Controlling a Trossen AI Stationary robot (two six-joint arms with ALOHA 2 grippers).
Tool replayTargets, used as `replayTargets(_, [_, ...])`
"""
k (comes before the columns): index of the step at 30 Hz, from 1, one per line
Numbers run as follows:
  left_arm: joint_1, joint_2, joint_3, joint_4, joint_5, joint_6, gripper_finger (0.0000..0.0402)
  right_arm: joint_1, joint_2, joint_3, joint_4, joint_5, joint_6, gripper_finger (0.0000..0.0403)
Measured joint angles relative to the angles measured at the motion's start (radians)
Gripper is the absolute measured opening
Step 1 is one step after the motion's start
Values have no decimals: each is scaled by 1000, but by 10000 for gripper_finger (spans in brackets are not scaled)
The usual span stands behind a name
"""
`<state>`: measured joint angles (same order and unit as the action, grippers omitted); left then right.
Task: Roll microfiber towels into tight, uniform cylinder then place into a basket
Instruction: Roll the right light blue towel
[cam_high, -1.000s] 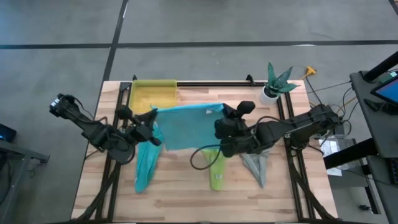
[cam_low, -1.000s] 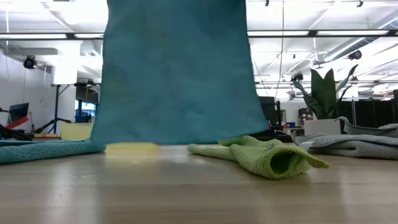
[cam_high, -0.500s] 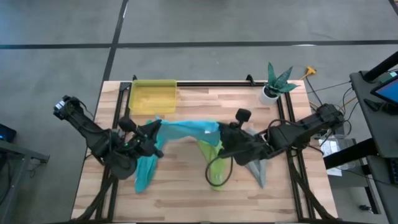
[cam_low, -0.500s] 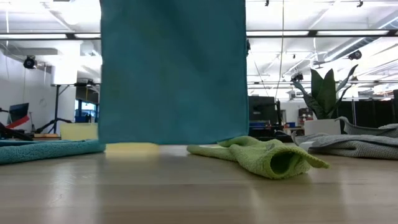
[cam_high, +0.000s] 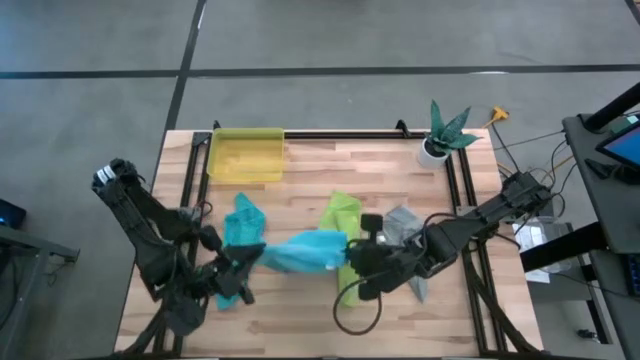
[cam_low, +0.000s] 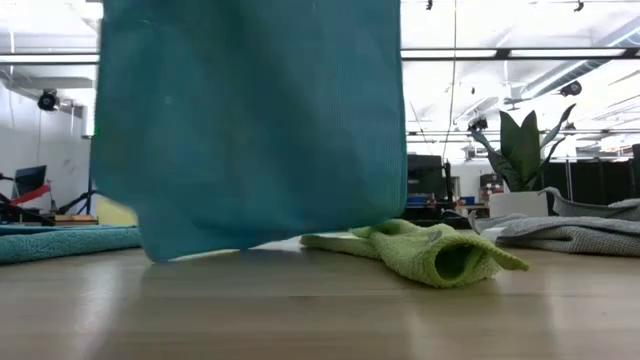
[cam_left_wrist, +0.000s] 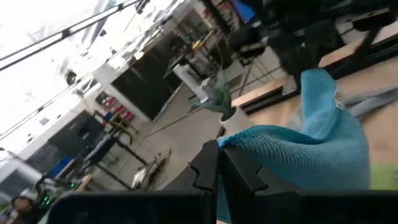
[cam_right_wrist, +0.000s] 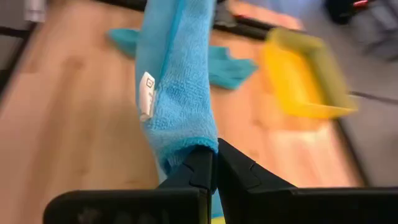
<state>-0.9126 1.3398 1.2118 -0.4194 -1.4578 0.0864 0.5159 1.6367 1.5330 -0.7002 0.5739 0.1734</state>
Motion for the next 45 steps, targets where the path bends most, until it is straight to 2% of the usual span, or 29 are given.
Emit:
replayTargets(5, [-44,2,18,1,-28,0,0,-1,3,-1,121,-93,-34,9])
replayTargets(10, [-79,1,46,1,-109,32,0,1,2,0,219,-194,-58,9])
replayTargets(16, [-82,11,7,19,-114,-32,0,-8,14,-91,214,-176,22,9])
replayTargets(19, [-71,33,-43,18,-73,-127,0,-28,25,-186,226,-161,80,9])
replayTargets(24, [-24,99,-139,18,25,-350,0,-78,44,-386,392,-154,144,9])
replayTargets(29, [55,226,-225,19,165,-566,0,-147,62,-542,542,-154,188,9])
replayTargets(32, [98,309,-246,19,194,-636,0,-191,83,-607,575,-158,225,9])
replayTargets(37, [170,377,-242,30,254,-657,0,-260,147,-690,659,-204,255,9])
replayTargets(41, [231,397,-242,121,299,-625,0,-309,217,-715,777,-290,265,9])
replayTargets(45, [299,421,-255,242,387,-541,0,-326,250,-712,800,-285,248,9])
